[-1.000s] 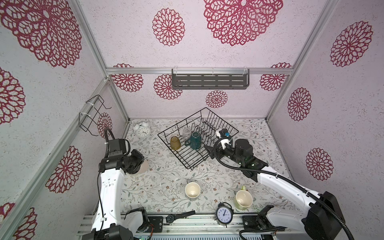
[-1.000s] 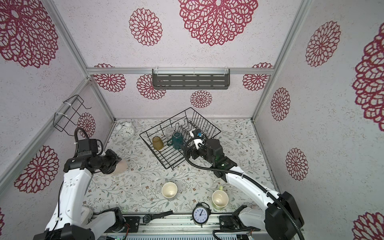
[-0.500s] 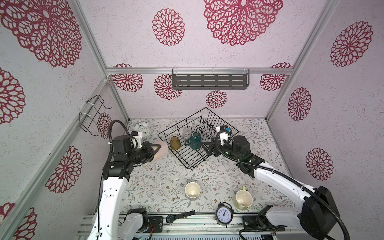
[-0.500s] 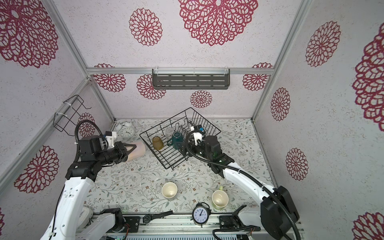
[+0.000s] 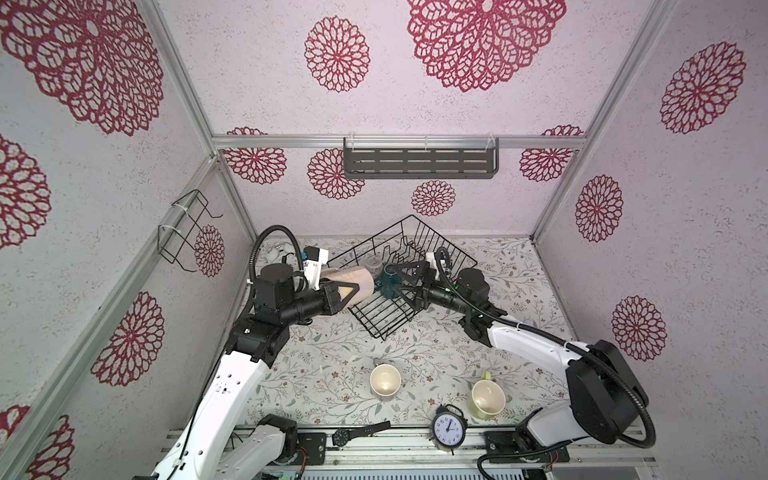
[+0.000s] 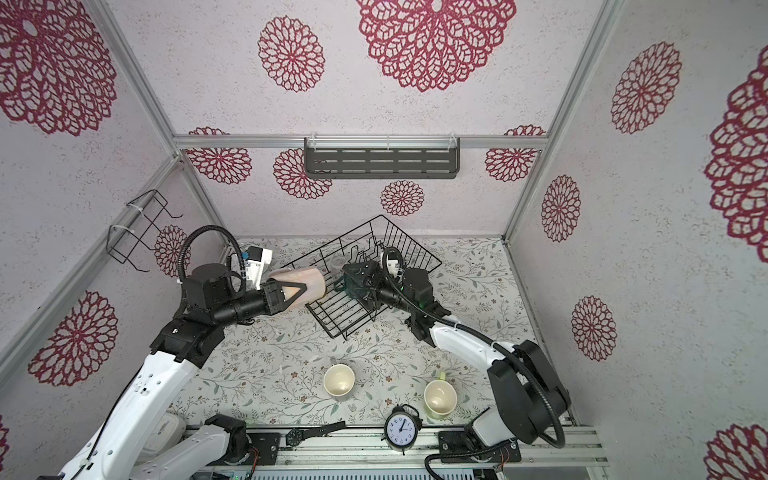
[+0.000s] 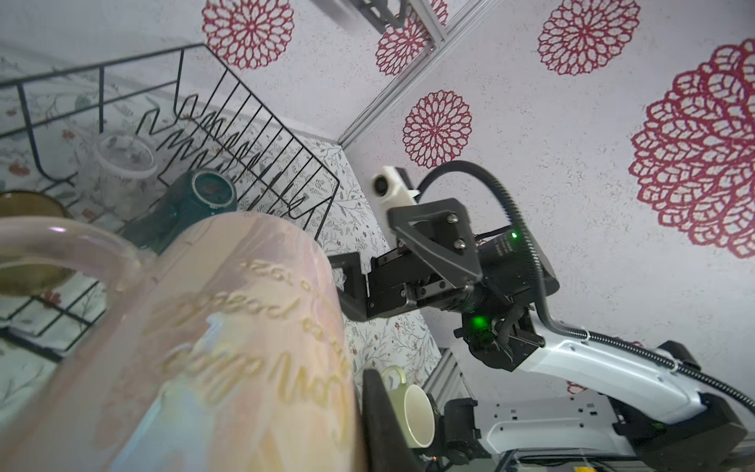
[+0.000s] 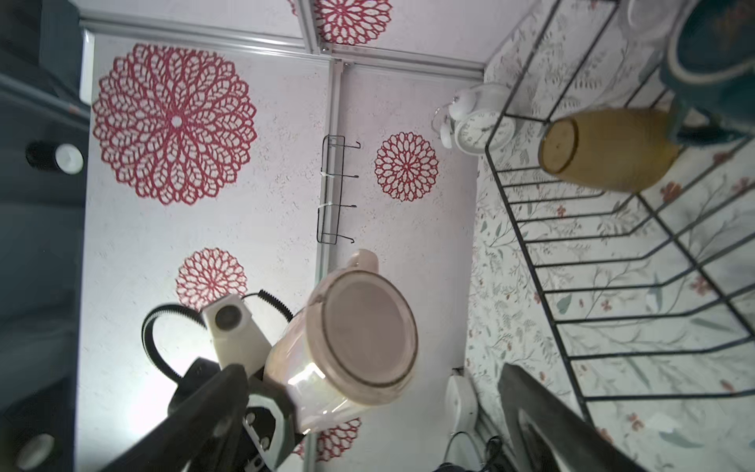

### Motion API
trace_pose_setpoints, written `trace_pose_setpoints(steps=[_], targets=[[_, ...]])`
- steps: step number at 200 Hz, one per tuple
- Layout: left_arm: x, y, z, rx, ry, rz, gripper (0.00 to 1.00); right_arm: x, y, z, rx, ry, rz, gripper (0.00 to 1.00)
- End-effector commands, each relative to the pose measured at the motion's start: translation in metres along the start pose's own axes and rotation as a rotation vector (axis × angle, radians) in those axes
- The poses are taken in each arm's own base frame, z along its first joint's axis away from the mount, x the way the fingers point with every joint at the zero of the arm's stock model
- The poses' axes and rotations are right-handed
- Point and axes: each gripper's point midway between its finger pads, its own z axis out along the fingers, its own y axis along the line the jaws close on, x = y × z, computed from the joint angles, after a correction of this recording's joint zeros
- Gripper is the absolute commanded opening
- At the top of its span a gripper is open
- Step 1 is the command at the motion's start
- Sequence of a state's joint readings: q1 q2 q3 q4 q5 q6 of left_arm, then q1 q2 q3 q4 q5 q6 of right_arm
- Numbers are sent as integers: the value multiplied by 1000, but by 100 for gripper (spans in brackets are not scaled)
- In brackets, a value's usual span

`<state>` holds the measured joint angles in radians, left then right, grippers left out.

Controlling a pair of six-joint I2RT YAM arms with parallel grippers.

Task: Load cups into a dish rack
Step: Place the cup upside down at the dish rack.

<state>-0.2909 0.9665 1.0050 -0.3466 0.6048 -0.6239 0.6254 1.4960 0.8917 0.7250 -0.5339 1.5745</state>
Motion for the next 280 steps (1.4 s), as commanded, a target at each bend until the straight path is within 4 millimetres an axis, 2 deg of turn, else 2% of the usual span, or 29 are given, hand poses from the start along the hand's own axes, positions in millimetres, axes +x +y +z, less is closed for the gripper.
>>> trace_pose_setpoints(steps=[1,31,60,89,108,131,143,178,207,253,280], targets=[[-41,-38,-11,96,-244,287,0,3,37,3,-120,21,191,99],[-37,-54,-7,145,-286,418,0,-1,65,1,-220,-6,200,99],[-28,-62,0,173,-262,508,0,14,80,10,-257,68,187,99],[-30,-68,-3,187,-302,550,0,40,75,19,-243,128,125,99],[-34,-77,-8,209,-379,584,0,44,72,21,-226,151,88,99],[-30,-85,-10,247,-416,627,0,49,78,22,-242,178,47,99],[-30,-83,-8,228,-416,634,0,48,75,23,-219,179,51,99],[-30,-82,-10,193,-406,668,0,31,51,15,-111,88,82,99],[-32,-77,-17,145,-431,687,0,26,47,9,-80,60,70,99],[-28,-81,-11,188,-394,670,0,39,100,13,-286,133,-18,99],[-28,-87,-12,222,-396,655,0,51,119,17,-337,186,-73,99]])
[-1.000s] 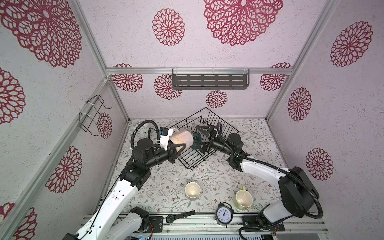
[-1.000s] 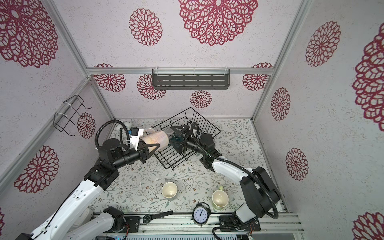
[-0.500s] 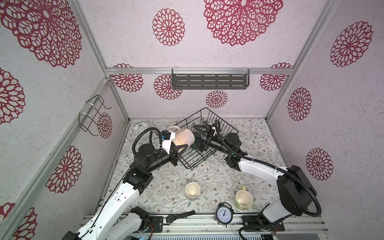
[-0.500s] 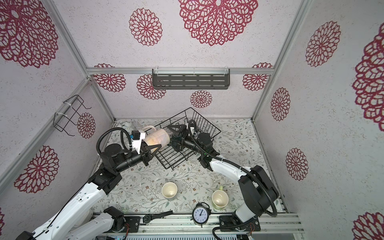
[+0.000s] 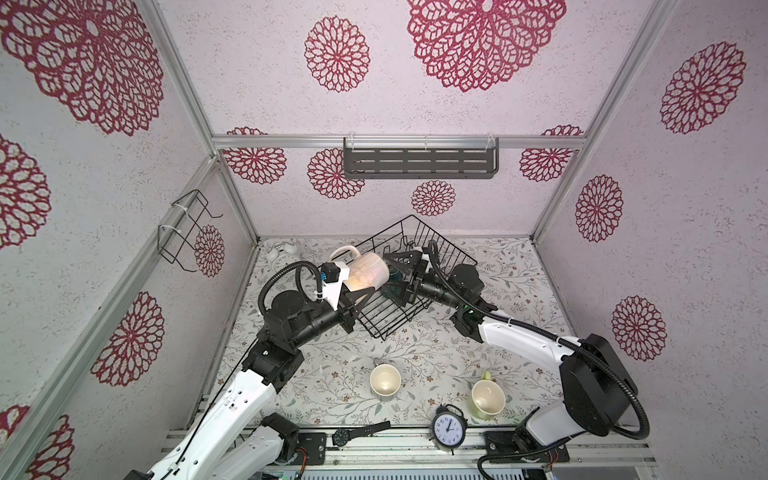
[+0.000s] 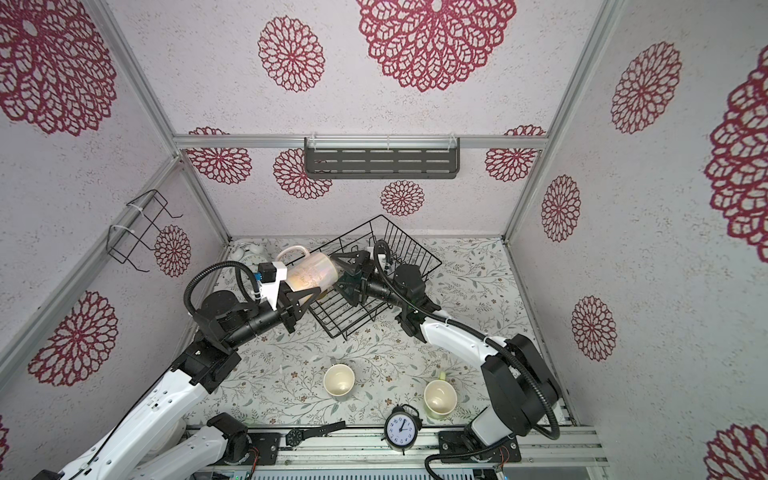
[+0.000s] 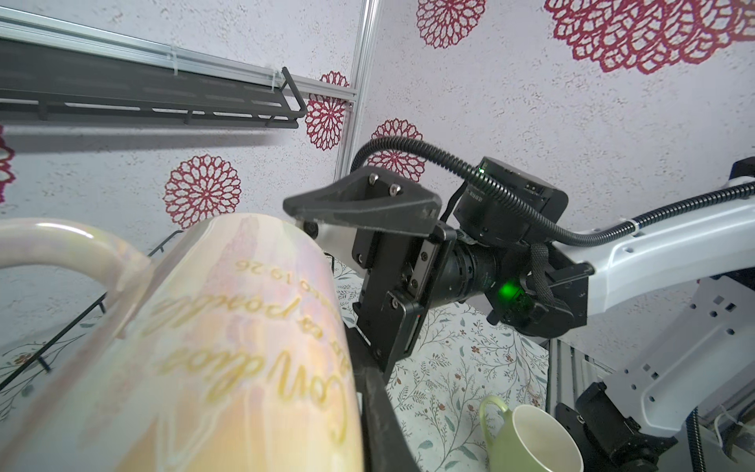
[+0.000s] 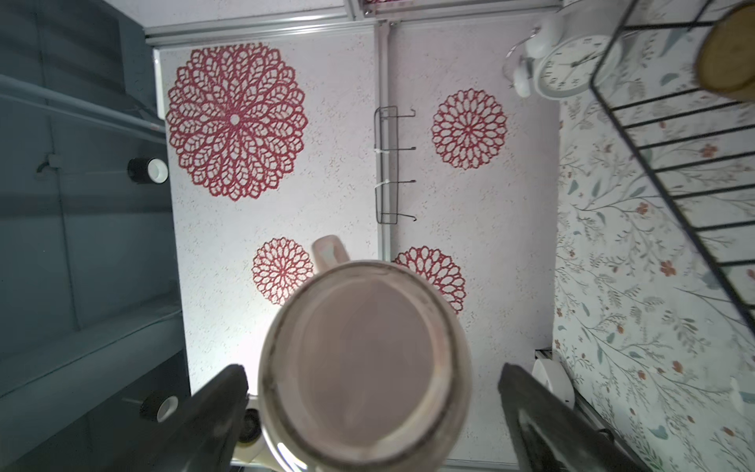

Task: Load cups into a dish rack
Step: Place the cup upside down at the dish rack.

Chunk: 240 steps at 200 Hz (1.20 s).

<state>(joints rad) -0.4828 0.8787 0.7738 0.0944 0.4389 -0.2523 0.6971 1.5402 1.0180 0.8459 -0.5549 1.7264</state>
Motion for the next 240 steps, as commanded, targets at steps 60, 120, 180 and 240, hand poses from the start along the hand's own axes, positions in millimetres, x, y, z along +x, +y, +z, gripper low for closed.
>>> trace_pose_setpoints(steps=[60,120,180,240], targets=[[-75,-44,0,244,-236,-42,0,29,37,12,-122,134,-229,99],[-73,-59,8,358,-175,-142,0,44,29,14,-135,267,-317,94],[-66,-59,-1,324,-159,-105,0,30,23,-4,-98,218,-339,83],[-42,-41,9,227,-73,-102,35,16,29,-4,-111,185,-350,68]])
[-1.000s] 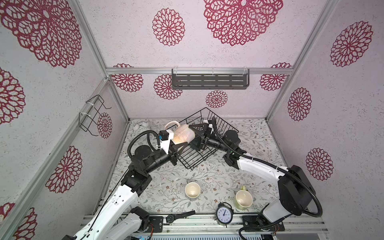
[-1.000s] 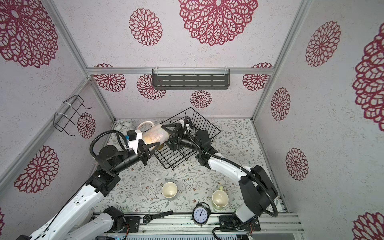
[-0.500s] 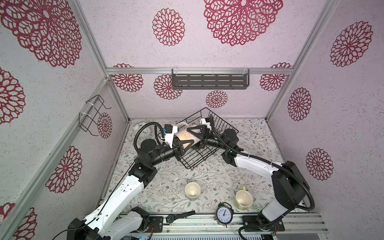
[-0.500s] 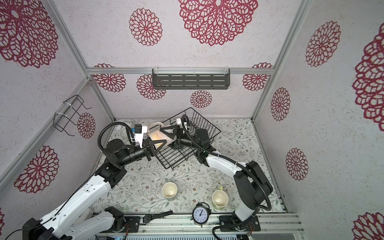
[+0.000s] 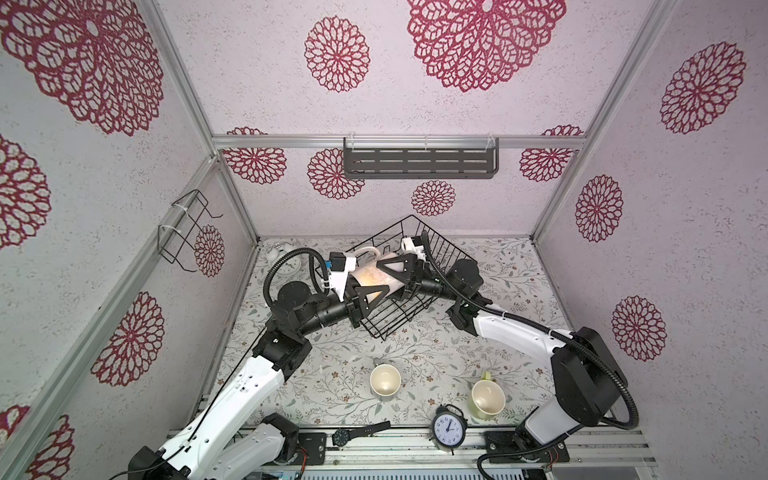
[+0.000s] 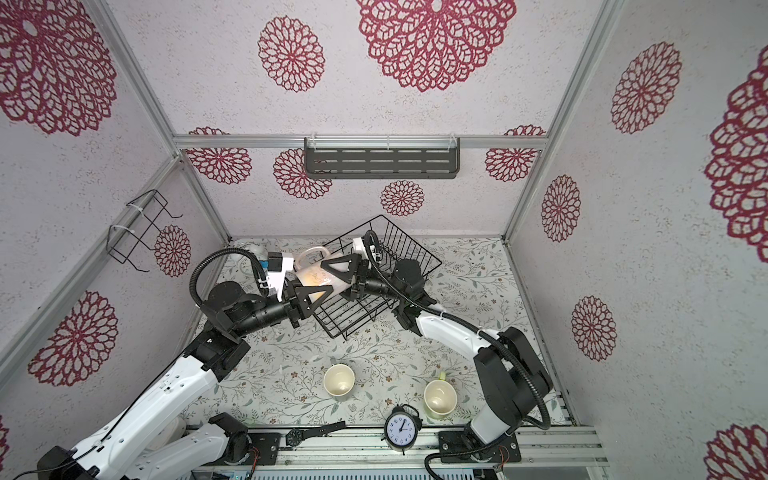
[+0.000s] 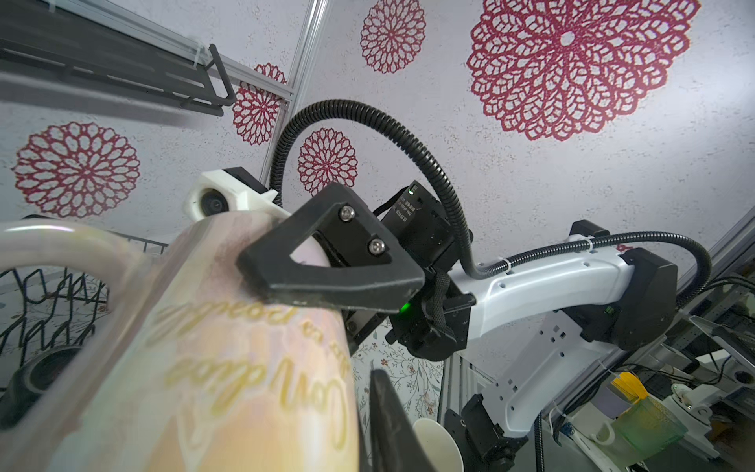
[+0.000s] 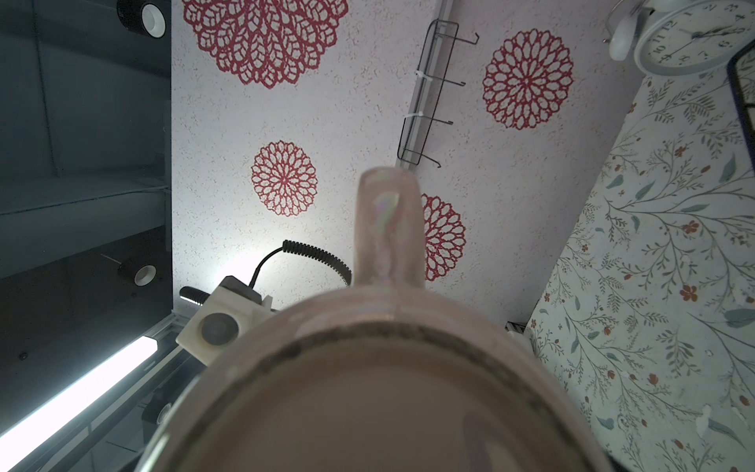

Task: Load cups into a dish rack
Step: Place the cup upside down at the dish rack.

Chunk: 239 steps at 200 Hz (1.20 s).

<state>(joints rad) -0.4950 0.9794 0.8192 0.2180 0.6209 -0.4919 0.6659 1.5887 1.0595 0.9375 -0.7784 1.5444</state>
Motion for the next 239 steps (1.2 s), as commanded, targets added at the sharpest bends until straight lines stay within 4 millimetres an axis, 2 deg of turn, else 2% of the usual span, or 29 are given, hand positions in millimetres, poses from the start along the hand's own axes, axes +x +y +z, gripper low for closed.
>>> trace_pose_setpoints(steps=[1,18,27,42,66,89,112,133,148,166,200,226,239], targets=[[-27,-19,-5,29,-59,110,35,-8,19,-5,-48,-16,-115,68],[-19,-14,-4,10,-30,111,42,-16,13,-8,-42,-45,-108,64],[-13,-11,-5,-3,-8,110,50,-21,10,-9,-34,-62,-113,63],[-2,-2,-7,-43,17,110,69,-30,2,-11,-8,-84,-125,63],[8,15,-14,-142,41,103,79,-44,-24,-12,87,-106,-178,60],[17,40,-31,-323,76,106,86,-51,-59,-14,259,-93,-327,60],[10,71,-65,-560,32,39,97,-59,-92,-24,463,-65,-489,60],[10,86,-88,-634,13,-21,99,-67,-115,-34,622,-39,-607,60],[13,104,-107,-728,-8,-73,99,-72,-125,-37,692,-19,-666,59],[21,135,-137,-916,-20,-150,100,-69,-129,-33,747,32,-751,57],[54,181,-194,-1227,27,-265,100,-52,-140,-16,837,144,-891,58],[72,199,-216,-1349,74,-311,98,-53,-149,-10,904,163,-956,58],[76,203,-219,-1375,90,-308,98,-57,-154,-7,924,158,-981,58]])
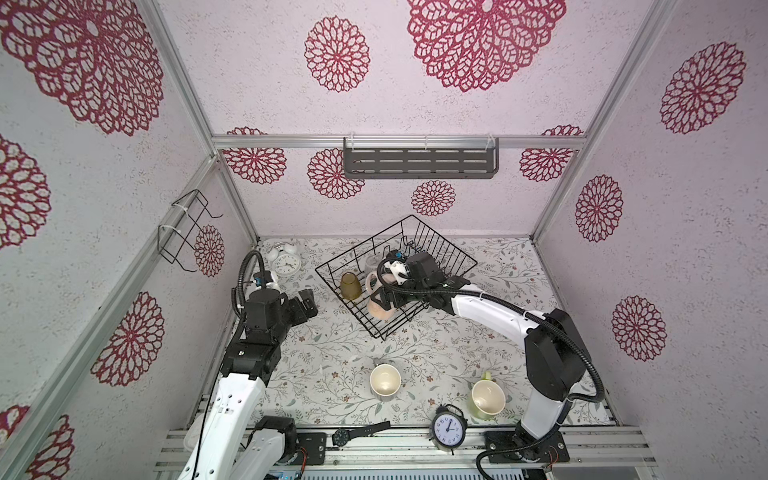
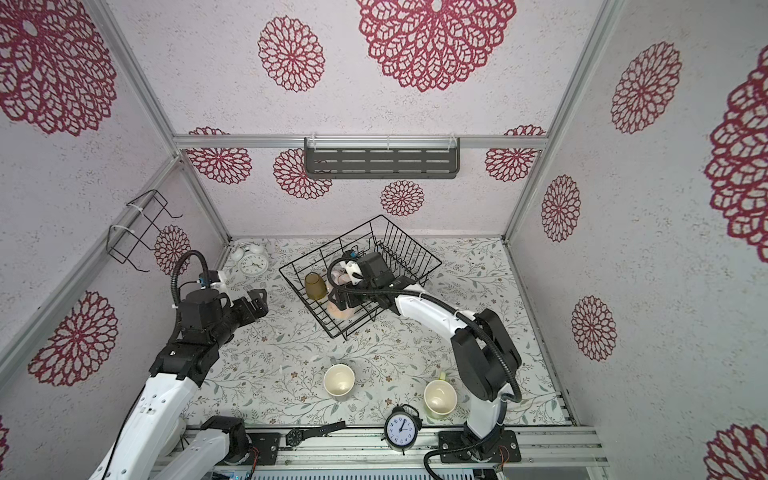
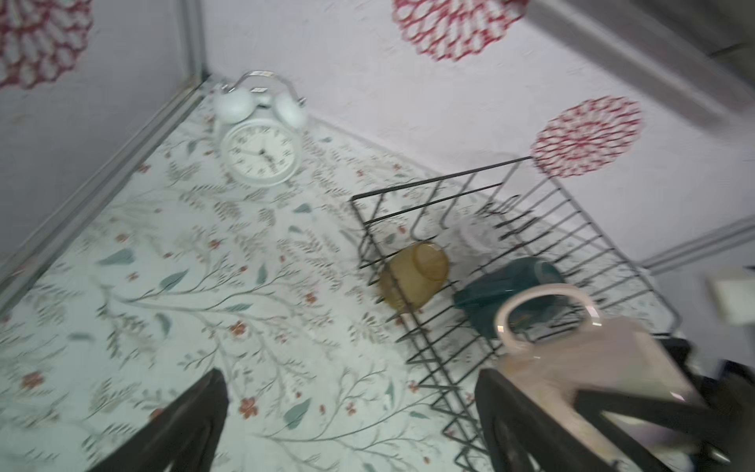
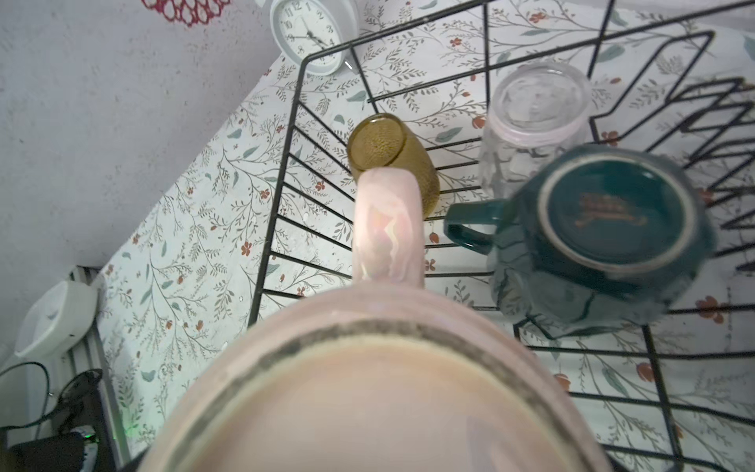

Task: Load cups into a dish rack
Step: Place the cup upside down at the dish rack.

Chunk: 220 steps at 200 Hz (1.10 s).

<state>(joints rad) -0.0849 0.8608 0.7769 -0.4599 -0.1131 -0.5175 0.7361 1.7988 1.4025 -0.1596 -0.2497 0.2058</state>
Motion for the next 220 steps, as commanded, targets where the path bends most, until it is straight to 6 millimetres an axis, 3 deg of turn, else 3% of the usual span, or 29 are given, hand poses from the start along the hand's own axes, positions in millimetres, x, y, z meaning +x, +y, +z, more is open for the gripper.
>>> trace_pose_setpoints(steps=[1,34,84,144,220], targets=[[10,25,5,-125,26,-13,98,-49,6,-13,58,-139,-150,58],[12,25,10,-116,10,16,98,-45,19,3,23,-115,-249,58],[17,38,9,-157,-32,41,98,-41,14,27,40,-84,-323,59],[14,36,2,-133,-78,35,98,-37,19,41,17,-78,-480,58],[16,35,2,-128,-66,32,98,-36,16,67,8,-32,-471,58]])
